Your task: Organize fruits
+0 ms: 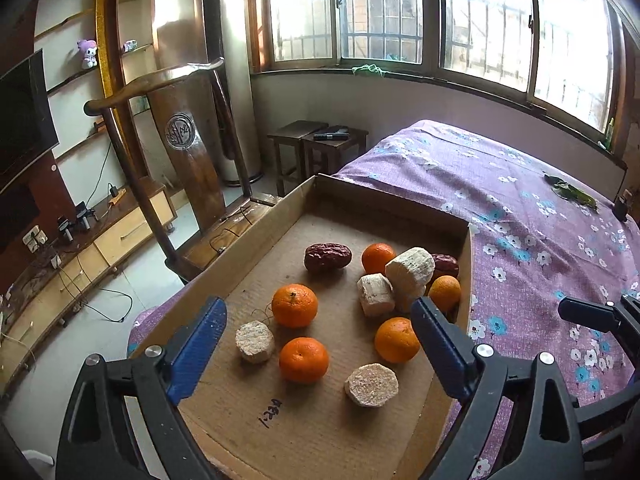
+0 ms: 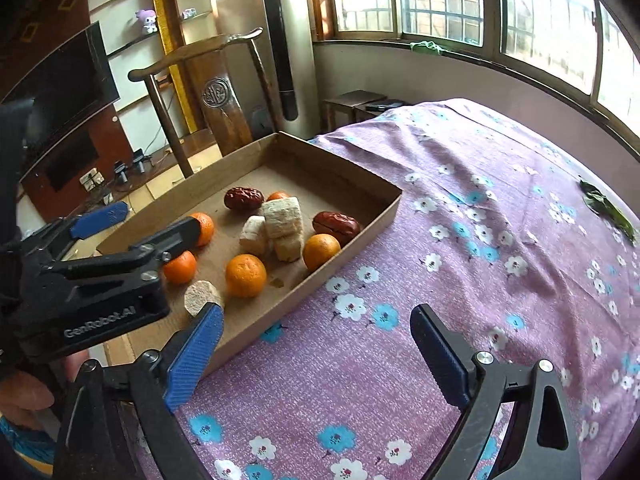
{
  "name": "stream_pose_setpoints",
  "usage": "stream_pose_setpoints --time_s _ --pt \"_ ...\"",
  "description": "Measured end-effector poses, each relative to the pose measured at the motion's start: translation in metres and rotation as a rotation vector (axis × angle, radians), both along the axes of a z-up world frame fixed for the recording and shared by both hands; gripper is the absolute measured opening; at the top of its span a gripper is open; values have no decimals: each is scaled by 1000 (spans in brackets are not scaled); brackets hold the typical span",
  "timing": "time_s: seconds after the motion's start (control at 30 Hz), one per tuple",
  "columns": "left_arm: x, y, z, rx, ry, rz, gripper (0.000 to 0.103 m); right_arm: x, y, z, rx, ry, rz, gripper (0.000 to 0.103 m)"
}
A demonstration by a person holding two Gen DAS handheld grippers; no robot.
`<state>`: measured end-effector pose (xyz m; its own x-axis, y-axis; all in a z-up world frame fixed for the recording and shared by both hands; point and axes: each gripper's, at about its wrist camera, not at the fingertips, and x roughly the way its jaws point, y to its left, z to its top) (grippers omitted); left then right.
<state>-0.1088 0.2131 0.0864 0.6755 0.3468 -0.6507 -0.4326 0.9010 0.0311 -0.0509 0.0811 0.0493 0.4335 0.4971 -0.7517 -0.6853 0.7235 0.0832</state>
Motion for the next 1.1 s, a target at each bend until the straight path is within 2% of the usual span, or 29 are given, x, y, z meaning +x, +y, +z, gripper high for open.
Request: stream_pose_setpoints --time_s 0.43,1.1 --pt "-14 1 10 6 -32 25 93 -10 -3 3 -4 -7 16 99" --pt "-16 1 10 5 -34 26 93 -12 2 1 -24 -2 36 99"
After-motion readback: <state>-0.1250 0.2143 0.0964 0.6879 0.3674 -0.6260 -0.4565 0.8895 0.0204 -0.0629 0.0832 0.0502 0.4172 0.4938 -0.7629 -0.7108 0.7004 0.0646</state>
